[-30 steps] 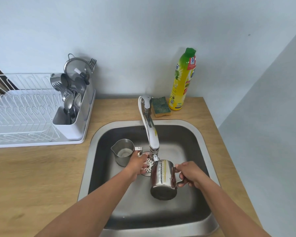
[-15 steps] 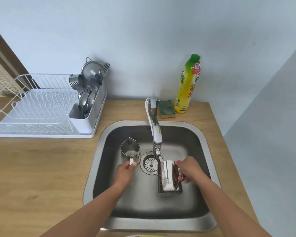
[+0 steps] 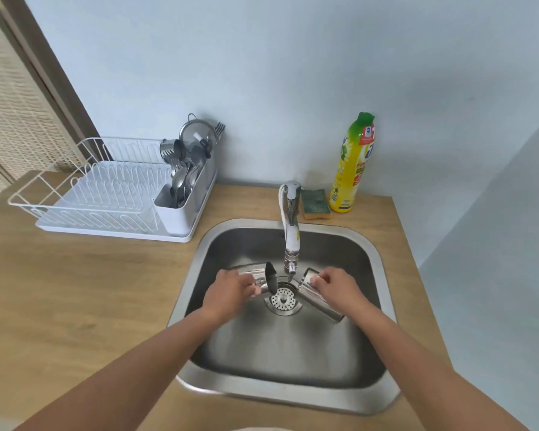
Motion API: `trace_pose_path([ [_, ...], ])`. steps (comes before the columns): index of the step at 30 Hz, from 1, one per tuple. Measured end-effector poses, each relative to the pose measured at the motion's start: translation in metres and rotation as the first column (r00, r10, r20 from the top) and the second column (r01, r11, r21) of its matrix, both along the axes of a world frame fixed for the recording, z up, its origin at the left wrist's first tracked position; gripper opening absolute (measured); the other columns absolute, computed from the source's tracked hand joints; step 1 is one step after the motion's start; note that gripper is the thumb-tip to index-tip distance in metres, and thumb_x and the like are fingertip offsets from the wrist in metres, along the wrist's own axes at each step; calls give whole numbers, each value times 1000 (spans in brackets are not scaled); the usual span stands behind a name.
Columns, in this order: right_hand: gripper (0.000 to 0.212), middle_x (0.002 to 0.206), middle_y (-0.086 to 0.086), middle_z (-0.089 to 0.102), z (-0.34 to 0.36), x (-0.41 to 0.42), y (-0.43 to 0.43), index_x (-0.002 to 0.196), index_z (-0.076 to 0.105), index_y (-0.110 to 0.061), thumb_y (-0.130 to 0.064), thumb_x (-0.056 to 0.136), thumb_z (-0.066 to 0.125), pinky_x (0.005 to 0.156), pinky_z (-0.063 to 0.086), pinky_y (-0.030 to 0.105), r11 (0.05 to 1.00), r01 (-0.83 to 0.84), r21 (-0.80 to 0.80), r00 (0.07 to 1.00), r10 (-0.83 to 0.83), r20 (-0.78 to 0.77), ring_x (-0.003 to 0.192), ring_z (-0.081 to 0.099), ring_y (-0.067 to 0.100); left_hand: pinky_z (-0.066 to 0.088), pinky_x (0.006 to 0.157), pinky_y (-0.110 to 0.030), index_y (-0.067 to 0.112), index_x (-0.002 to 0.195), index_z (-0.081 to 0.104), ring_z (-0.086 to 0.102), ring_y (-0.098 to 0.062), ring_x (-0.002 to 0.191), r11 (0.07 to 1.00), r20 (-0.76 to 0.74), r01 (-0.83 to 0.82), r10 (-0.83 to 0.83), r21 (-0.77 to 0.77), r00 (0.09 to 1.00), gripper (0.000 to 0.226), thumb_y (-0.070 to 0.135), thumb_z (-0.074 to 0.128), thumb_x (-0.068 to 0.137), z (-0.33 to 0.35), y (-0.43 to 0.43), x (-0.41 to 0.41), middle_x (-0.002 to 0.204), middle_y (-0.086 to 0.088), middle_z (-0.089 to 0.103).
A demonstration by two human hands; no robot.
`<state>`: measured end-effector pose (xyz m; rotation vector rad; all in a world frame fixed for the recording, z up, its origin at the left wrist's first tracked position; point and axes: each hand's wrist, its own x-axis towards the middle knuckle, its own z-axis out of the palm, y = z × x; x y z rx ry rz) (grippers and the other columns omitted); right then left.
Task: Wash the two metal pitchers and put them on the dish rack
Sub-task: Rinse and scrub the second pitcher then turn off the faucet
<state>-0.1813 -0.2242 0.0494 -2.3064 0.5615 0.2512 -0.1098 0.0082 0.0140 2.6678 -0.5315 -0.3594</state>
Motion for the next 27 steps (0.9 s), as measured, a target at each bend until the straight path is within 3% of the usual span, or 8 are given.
trace_pose_path([
  [3,20,79,-2,65,-4,-2,2,72,60,-24,-26,92,57,72,47,33,988,-132,-83,991,132,-5,82,62,23,52,79,-39,24,113,68,45,-25,113,951,193,212,-257,224,947,28,40,52,97,6,2,-1,107,-4,61],
  [5,31,70,-11,58,-10,-5,4,60,48,-26,-22,90,55,63,43,30,959,-245,-141,969,244,-28,79,59,20,53,73,-38,24,111,71,53,-27,103,853,292,349,-473,389,831,27,39,56,94,9,5,1,101,-3,65],
  [7,20,80,-6,64,-16,-9,5,67,54,-24,-22,87,54,67,44,32,903,-362,-232,931,362,-41,87,62,26,50,79,-38,27,113,70,53,-27,102,717,268,409,-628,565,731,26,37,54,94,14,6,1,106,-2,65],
  [8,12,92,2,68,-18,-12,7,78,60,-24,-21,88,53,74,45,35,842,-434,-320,896,441,-52,95,62,29,47,86,-39,27,118,67,51,-28,107,664,244,412,-667,624,704,28,36,51,96,16,6,0,112,-3,63],
  [10,19,111,11,67,-25,-16,10,106,62,-14,-19,92,50,85,45,38,655,-544,-524,805,584,-107,109,58,31,41,98,-42,27,123,65,46,-30,115,561,184,406,-721,721,668,31,35,49,97,19,6,-2,121,-3,61],
  [14,26,117,9,66,-46,-26,16,115,59,-13,-10,90,52,88,41,41,406,-612,-678,692,691,-211,113,55,30,31,109,-53,24,118,68,46,-35,114,334,58,392,-819,857,570,29,37,55,94,17,11,-7,116,-6,67],
  [19,38,121,16,62,-53,-35,19,122,53,-6,2,85,48,91,39,46,270,-622,-736,624,738,-257,113,52,33,29,111,-57,14,125,61,45,-40,120,227,15,345,-853,911,522,31,21,52,96,16,10,-14,119,-15,66],
  [27,37,124,16,61,-47,-45,26,123,53,-6,2,87,48,92,39,45,242,-624,-743,632,716,-297,113,52,33,31,111,-55,12,123,62,42,-39,124,186,-12,344,-866,920,500,29,17,54,95,16,11,-16,122,-14,66],
])
